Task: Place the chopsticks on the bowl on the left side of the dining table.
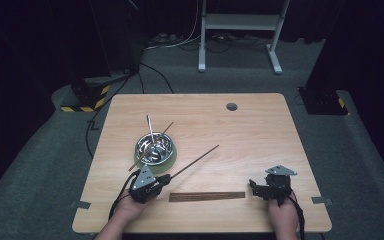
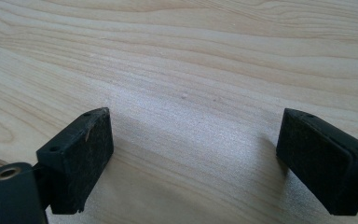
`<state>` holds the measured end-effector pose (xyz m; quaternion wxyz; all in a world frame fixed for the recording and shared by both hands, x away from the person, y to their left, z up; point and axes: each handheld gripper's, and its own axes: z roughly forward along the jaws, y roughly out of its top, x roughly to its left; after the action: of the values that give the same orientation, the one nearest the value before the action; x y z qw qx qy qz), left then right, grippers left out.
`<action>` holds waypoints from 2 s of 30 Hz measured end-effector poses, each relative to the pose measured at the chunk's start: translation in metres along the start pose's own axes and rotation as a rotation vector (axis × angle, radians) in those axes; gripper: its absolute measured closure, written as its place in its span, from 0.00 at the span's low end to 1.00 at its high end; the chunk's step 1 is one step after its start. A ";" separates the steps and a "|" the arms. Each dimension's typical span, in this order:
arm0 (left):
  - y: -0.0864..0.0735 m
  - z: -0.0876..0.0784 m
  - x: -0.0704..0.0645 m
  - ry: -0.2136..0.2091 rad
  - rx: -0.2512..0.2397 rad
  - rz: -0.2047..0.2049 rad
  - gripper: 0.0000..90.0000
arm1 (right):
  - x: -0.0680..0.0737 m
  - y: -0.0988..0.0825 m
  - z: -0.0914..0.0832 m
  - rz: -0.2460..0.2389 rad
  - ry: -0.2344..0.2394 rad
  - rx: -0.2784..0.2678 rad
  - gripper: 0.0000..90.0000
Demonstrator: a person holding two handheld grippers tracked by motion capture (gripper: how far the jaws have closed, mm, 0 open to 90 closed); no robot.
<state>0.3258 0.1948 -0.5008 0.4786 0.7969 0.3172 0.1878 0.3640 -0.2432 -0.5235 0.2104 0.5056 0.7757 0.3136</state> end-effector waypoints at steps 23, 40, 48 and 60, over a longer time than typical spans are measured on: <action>0.002 -0.039 0.024 0.110 -0.079 -0.043 0.94 | 0.000 0.000 0.000 -0.001 0.002 0.000 0.11; -0.004 -0.058 0.048 0.180 -0.091 -0.064 0.94 | 0.000 0.000 0.000 -0.002 0.002 0.000 0.12; -0.009 -0.060 0.056 0.226 -0.083 -0.089 0.94 | 0.000 0.000 0.000 -0.002 0.002 0.000 0.12; -0.016 -0.054 0.060 0.253 -0.056 -0.094 0.94 | 0.001 0.000 0.001 -0.003 -0.006 -0.009 0.12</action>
<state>0.3318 0.2757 -0.4898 0.4650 0.7377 0.4064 0.2728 0.3638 -0.2425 -0.5242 0.2156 0.5045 0.7743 0.3153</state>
